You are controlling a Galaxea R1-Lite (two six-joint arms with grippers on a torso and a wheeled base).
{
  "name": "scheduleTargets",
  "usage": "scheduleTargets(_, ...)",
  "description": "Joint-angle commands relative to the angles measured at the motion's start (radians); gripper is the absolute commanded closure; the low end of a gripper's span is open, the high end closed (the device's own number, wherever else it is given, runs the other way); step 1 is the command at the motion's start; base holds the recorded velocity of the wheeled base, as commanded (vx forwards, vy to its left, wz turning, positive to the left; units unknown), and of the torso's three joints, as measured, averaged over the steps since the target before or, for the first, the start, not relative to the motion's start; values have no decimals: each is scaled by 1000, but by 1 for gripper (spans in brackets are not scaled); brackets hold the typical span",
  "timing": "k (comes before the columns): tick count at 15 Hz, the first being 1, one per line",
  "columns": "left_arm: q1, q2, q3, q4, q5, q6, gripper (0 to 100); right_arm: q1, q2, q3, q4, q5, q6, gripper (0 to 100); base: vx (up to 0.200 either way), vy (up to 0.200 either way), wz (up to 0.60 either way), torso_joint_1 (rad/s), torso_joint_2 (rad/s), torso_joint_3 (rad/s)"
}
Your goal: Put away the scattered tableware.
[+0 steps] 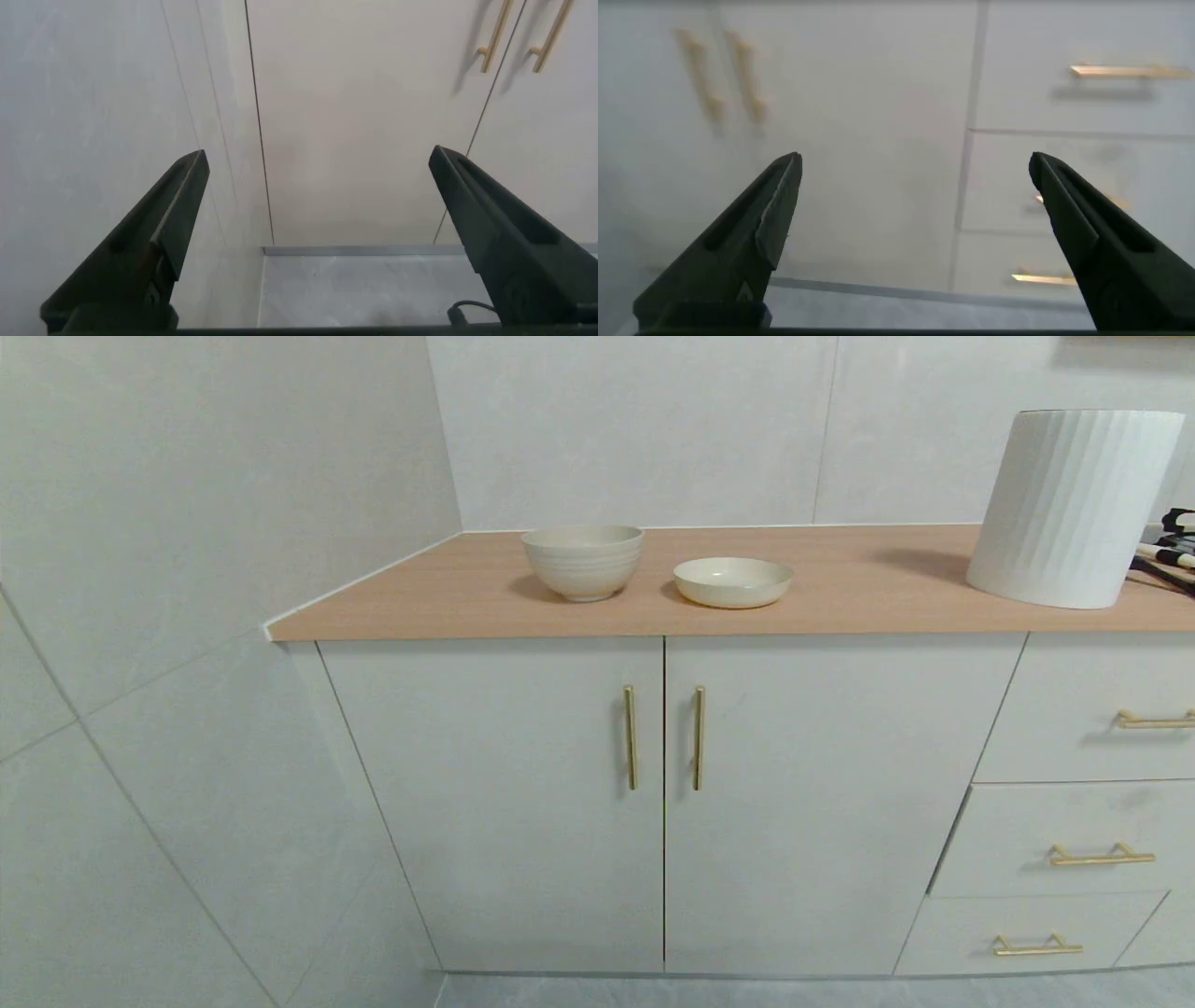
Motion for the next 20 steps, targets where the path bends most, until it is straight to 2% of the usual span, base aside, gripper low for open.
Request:
scheduleTargets(1,0,0,0,0,0,0,0,58,233,-124,0,88,11,0,0,0,0,0,0,0)
scheduleTargets(5,0,0,0,0,0,0,0,95,553,-192,-12,289,14,0,0,0,0,0,0,0)
scheduleTargets(7,0,0,0,0,0,0,0,135,717,-258,-26,295,14,0,0,0,0,0,0,0)
scheduleTargets(10,0,0,0,0,0,0,0,251,1012,-393,-101,301,18,0,0,0,0,0,0,0)
scheduleTargets(13,0,0,0,0,0,0,0,379,1305,-540,-218,301,104,0,0,0,0,0,0,0)
scheduleTargets(14,0,0,0,0,0,0,0,385,1329,-558,-225,301,110,0,0,0,0,0,0,0)
scheduleTargets(16,0,0,0,0,0,0,0,426,1512,-696,-250,301,133,0,0,0,0,0,0,0)
scheduleTargets(20,0,0,0,0,0,0,0,464,1702,-856,-251,300,135,0,0,0,0,0,0,0)
